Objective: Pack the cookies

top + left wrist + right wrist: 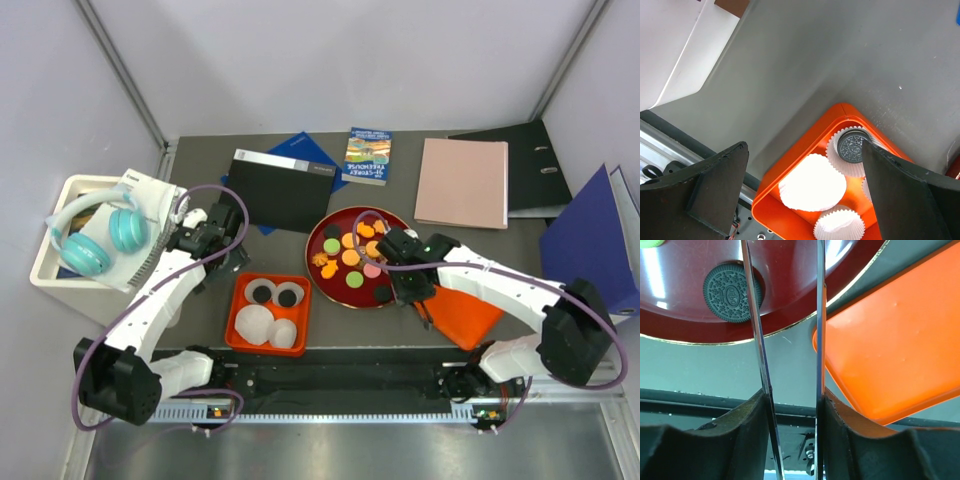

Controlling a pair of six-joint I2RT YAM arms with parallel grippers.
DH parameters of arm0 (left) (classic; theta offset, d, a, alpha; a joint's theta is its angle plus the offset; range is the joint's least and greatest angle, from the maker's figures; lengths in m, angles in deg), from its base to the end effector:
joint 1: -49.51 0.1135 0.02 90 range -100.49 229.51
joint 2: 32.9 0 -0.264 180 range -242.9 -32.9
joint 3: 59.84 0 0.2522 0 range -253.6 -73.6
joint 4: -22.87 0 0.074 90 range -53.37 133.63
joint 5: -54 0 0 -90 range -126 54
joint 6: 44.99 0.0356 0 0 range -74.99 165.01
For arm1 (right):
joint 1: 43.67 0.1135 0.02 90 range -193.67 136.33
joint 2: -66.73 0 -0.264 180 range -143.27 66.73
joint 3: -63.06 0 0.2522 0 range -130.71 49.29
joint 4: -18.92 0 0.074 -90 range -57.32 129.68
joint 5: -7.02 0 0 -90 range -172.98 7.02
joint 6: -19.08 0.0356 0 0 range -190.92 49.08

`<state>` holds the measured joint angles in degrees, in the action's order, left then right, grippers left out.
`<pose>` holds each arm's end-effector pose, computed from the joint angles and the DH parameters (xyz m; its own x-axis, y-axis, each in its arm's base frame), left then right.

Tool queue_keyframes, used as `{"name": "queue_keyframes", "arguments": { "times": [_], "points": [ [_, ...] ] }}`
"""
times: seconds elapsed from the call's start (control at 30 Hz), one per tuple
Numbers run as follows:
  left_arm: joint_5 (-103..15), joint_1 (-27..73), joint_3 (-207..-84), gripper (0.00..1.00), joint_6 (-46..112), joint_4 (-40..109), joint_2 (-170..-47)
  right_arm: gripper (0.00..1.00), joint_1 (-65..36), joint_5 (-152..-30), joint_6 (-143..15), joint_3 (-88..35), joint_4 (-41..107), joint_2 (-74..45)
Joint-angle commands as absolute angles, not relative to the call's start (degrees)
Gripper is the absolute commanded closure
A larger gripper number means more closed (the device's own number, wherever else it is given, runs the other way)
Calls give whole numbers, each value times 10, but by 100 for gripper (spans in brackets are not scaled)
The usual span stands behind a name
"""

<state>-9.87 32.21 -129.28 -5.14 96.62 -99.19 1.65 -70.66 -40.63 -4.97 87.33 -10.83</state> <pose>0.1964 -0.0448 0.2691 -0.6748 -0.5117 -0.5318 -0.6098 0.7925 0.0112 0.1703 0.1615 0.2232 -0.9283 -0.2380 -0.2857 -0.2259 0.9713 -0.0748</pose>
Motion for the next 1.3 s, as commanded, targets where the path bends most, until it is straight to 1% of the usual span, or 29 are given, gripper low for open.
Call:
{"name": "queue_keyframes", "arguments": {
  "times": [0.0,0.33,0.47,0.57,0.7,0.83,1.03,1.13,1.27],
  "points": [
    [-100,320,-1295,1,-47,956,-993,62,11,-707,-398,-66,874,-76],
    [-95,320,-1303,1,-50,961,-993,65,12,-715,-409,-146,923,-38],
    [-95,320,-1304,1,-53,962,-994,65,30,-752,-417,-164,913,-18],
    [-97,320,-1303,1,-55,960,-994,65,70,-784,-438,-175,893,-14],
    [-99,321,-1301,1,-58,960,-996,65,157,-805,-450,-207,888,-38],
    [-102,322,-1298,1,-64,962,-999,65,216,-824,-447,-224,865,-72],
    [-102,324,-1295,1,-68,965,-994,65,256,-866,-455,-254,810,-139],
    [-102,327,-1292,1,-67,967,-988,65,260,-881,-455,-254,774,-167],
    [-98,331,-1287,1,-62,971,-981,65,262,-895,-462,-288,755,-199]
  ]
}}
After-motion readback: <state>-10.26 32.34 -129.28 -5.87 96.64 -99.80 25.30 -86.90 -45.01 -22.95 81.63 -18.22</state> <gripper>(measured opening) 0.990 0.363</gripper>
